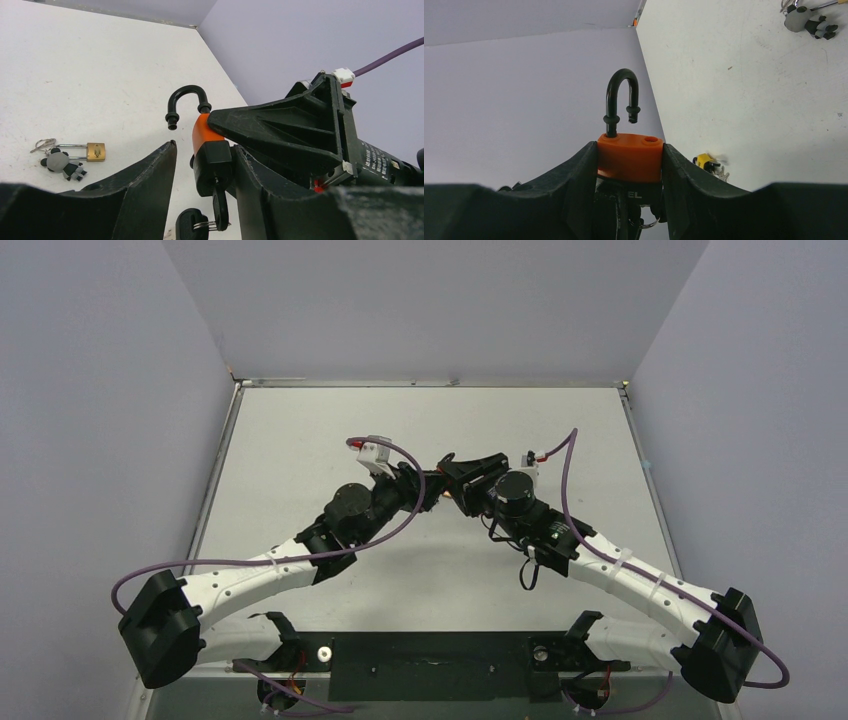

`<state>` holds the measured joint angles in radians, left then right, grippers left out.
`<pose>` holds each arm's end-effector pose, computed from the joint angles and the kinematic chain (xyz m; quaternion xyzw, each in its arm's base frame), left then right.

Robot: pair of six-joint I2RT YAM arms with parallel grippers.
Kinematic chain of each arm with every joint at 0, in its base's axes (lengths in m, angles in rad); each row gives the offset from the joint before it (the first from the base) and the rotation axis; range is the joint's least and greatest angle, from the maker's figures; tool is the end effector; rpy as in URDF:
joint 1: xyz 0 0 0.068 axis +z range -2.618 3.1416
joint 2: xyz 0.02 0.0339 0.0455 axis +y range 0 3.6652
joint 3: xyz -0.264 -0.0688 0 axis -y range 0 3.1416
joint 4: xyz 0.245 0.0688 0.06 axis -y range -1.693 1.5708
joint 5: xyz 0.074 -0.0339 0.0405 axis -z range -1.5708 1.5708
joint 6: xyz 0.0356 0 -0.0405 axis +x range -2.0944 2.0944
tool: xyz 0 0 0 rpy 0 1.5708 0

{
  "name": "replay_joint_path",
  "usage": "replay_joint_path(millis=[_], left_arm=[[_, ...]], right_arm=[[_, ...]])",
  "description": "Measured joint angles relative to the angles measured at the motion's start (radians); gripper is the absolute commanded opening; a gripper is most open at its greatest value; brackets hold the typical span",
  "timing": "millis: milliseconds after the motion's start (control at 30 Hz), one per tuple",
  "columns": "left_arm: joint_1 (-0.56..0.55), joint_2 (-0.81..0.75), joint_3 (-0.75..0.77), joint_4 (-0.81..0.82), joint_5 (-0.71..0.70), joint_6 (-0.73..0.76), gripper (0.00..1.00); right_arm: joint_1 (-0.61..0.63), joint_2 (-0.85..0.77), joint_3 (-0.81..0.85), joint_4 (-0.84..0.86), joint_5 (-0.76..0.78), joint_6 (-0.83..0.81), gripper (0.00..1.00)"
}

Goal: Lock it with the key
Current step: Lock the lock.

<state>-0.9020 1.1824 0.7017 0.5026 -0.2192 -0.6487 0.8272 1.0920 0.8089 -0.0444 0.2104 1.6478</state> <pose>0.1758 -0.2100 0.3001 0.0102 0.6994 -0.4427 0.5610 0.1770 0.1815 0.3020 0.3785 0.7169 0.5194 0.2701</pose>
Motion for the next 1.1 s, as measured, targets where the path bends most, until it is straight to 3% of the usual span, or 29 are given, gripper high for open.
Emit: replay_joint_path(millis=[133, 200, 233, 267, 333, 367, 400, 433, 500, 567, 700, 867, 1100], left_arm=[[0.004, 0.0, 0.0, 0.015, 0.014, -0.006, 0.3], [0.006, 0.0, 0.0, 0.025, 0.026, -0.018, 0.19], [0.008, 0.0, 0.0, 0.026, 0.026, -0.019, 0.06], [0.01, 0.0, 0.0, 0.027, 0.027, -0.021, 0.0], [0.014, 0.0, 0.0, 0.026, 0.039, -0.017, 0.0], [0.015, 0.0, 0.0, 0.024, 0.041, -0.02, 0.0], [0.016, 0.0, 0.0, 0.023, 0.043, -0.023, 0.0], [0.018, 0.0, 0.0, 0.023, 0.046, -0.024, 0.0], [0.025, -0.005, 0.003, 0.014, 0.058, -0.028, 0.0], [0.044, -0.015, 0.007, -0.023, 0.089, -0.039, 0.0], [0.136, -0.069, 0.043, -0.158, 0.196, -0.05, 0.0], [0.294, -0.129, 0.157, -0.409, 0.378, -0.019, 0.0], [0.321, -0.183, 0.394, -0.7, 0.665, 0.069, 0.0]], right_arm=[[0.0, 0.004, 0.008, -0.001, -0.002, -0.002, 0.0], [0.001, 0.009, 0.015, -0.002, -0.001, -0.006, 0.0], [0.001, 0.014, 0.021, -0.004, 0.001, -0.011, 0.02], [0.001, 0.017, 0.024, -0.005, 0.002, -0.013, 0.05], [0.001, 0.019, 0.029, -0.015, 0.005, -0.024, 0.21], [0.001, 0.019, 0.033, -0.023, 0.005, -0.033, 0.38], [0.001, 0.019, 0.041, -0.032, 0.005, -0.042, 0.46], [0.001, 0.021, 0.049, -0.041, 0.005, -0.057, 0.61], [0.001, 0.029, 0.08, -0.069, 0.001, -0.09, 0.77], [0.001, 0.035, 0.123, -0.095, -0.006, -0.144, 0.82], [-0.016, 0.024, 0.21, -0.136, -0.033, -0.29, 0.83], [-0.151, -0.07, 0.235, -0.141, -0.154, -0.544, 0.82], [-0.259, -0.144, 0.239, -0.142, -0.418, -0.943, 0.74]])
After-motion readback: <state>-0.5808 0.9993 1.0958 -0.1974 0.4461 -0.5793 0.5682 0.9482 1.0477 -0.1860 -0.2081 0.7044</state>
